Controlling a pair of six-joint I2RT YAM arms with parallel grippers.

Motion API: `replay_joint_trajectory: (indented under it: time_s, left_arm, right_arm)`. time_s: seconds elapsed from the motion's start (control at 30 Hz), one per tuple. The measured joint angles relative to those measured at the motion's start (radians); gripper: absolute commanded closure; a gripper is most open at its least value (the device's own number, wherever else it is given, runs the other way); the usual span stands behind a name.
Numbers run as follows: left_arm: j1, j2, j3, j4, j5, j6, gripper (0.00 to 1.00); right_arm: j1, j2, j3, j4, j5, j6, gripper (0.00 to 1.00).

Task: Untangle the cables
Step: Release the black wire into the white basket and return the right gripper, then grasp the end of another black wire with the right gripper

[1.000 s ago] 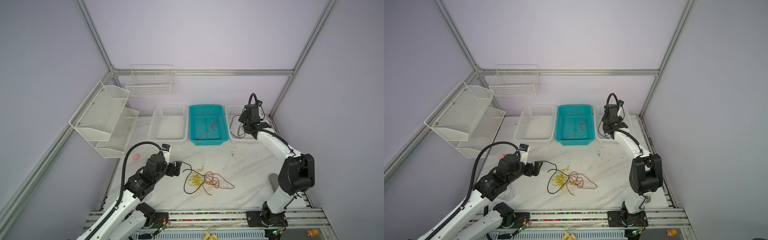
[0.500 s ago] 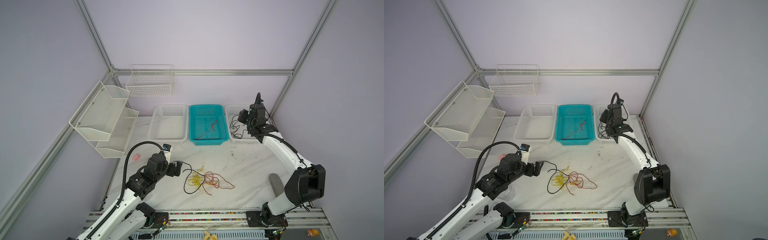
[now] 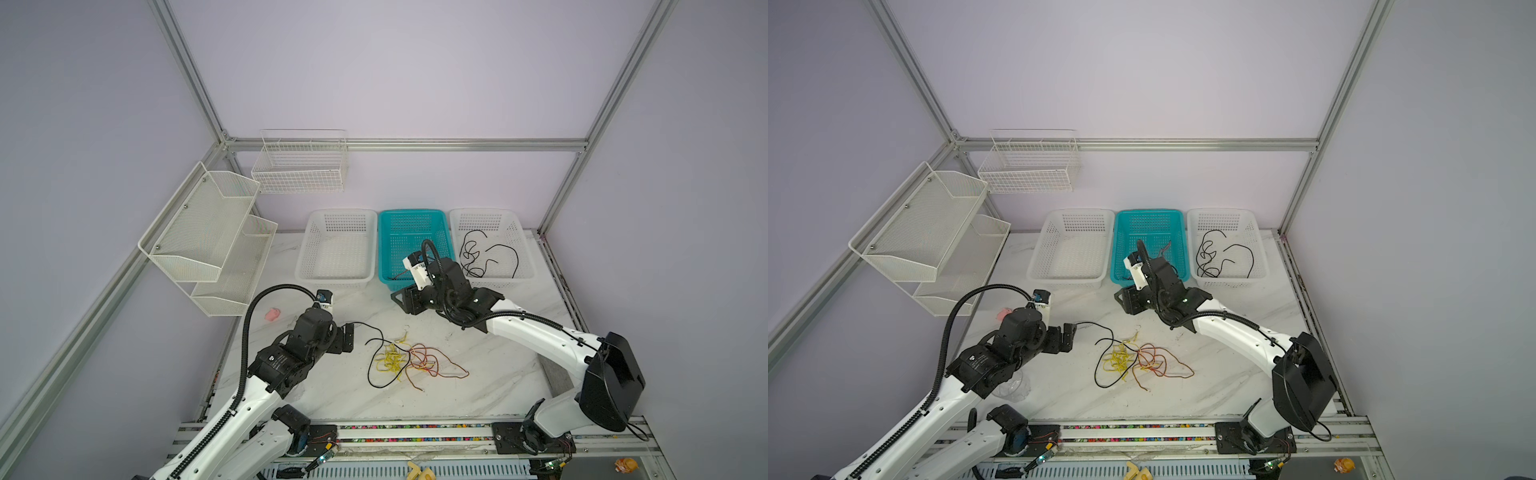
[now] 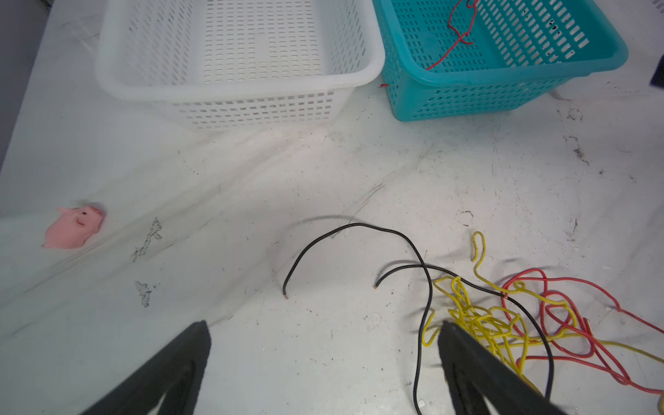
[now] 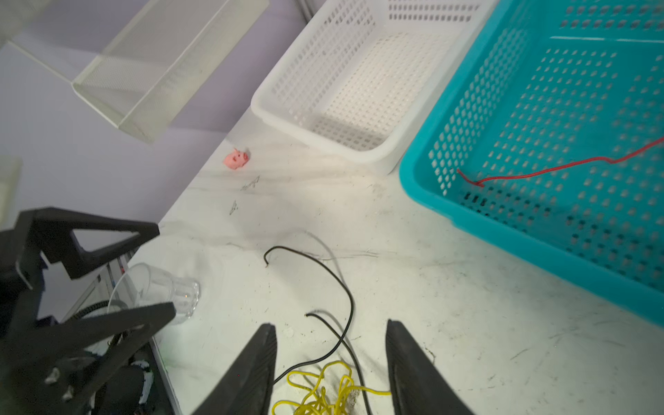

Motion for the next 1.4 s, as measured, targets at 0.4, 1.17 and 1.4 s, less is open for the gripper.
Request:
replay_joint_trajectory:
  time_s: [0.4,1.17,1.4]
  left_arm:
    - [0.001,-0.148,0.000,-0.009,-0.140,-0.043,0.00]
    - [0.001,-0.137,0.000,-0.005,-0.161,-0.043,0.00]
    - [0.001,-0.129,0.000,-0.005,-0.161,-0.042,0.00]
  right_arm:
    - [0.212,0.359,0.086,0.024,0.148,-0.135,0.45]
    - [0.231,0.601,0.236,0.157,0.402,-0.222,0.55]
    - [0.231,0.629,0.251,0.167,0.403,-0.251,0.95]
